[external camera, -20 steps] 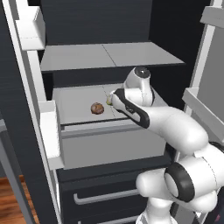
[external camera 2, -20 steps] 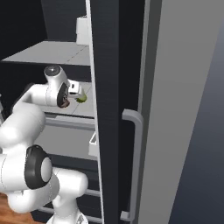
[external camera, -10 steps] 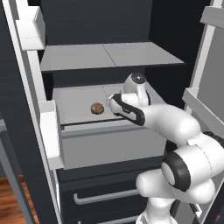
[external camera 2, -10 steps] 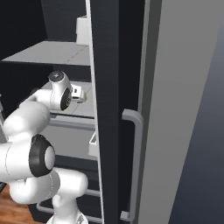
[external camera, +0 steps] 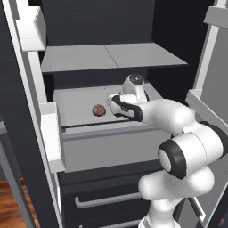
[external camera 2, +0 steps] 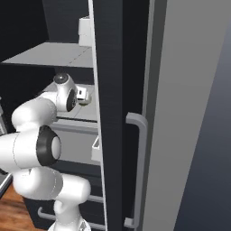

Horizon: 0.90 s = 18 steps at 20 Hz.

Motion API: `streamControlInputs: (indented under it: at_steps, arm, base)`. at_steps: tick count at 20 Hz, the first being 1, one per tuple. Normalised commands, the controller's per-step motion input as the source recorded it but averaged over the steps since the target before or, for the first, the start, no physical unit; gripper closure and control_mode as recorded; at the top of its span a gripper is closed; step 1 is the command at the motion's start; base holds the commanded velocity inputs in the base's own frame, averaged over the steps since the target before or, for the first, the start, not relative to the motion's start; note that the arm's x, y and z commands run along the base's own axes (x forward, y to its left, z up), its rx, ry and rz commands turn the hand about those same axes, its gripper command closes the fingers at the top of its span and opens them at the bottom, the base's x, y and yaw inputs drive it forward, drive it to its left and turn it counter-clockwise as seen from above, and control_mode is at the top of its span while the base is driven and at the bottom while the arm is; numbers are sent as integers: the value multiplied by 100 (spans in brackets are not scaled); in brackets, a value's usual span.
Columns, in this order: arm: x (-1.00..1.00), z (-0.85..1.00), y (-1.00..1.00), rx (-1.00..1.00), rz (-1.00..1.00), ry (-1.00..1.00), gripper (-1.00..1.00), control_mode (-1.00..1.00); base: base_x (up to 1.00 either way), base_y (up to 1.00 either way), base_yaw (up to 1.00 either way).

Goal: Pick lemon wedge from the fridge and place it on the plate on the counter.

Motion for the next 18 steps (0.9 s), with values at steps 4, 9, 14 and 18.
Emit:
streamControlInputs:
  at_steps: [4, 9, 14, 18]
  arm:
    - [32, 0, 7, 0, -3, 0, -100, -100]
    - [22, 0, 4, 0, -1, 0, -100, -100]
    - [8, -6, 1, 0, 0, 0, -100, -100]
    - [6, -21, 1, 0, 0, 0, -100, -100]
  base:
    - [0, 0, 0]
    - [0, 0, 0]
    - [0, 0, 0]
    - [0, 0, 0]
